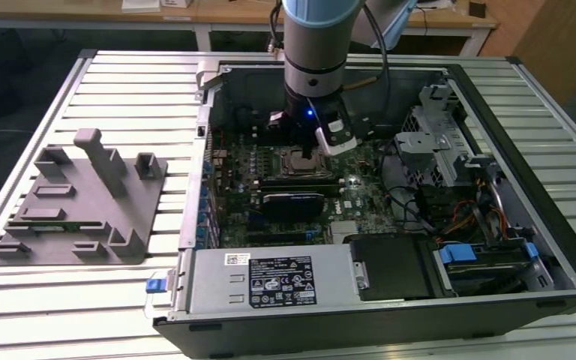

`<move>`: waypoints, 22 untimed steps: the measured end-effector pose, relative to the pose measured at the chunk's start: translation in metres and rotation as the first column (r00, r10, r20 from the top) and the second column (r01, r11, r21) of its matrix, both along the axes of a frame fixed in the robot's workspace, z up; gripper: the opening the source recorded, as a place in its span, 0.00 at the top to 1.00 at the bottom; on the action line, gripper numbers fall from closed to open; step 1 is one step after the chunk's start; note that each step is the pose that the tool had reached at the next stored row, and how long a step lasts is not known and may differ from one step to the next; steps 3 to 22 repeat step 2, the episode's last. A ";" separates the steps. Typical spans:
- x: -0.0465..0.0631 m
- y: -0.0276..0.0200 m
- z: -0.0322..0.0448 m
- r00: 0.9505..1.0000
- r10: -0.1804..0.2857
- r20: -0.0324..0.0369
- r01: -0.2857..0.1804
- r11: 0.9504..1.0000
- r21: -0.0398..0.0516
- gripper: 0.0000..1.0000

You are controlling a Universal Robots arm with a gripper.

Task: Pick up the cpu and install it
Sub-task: 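Install the second cpu locking lever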

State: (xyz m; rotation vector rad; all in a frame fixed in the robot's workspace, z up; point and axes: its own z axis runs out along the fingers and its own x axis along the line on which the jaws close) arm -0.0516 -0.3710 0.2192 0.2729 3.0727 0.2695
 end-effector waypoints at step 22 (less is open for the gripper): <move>0.000 0.0000 0.0000 1.000 0.000 0.000 0.000 1.000 0.000 0.89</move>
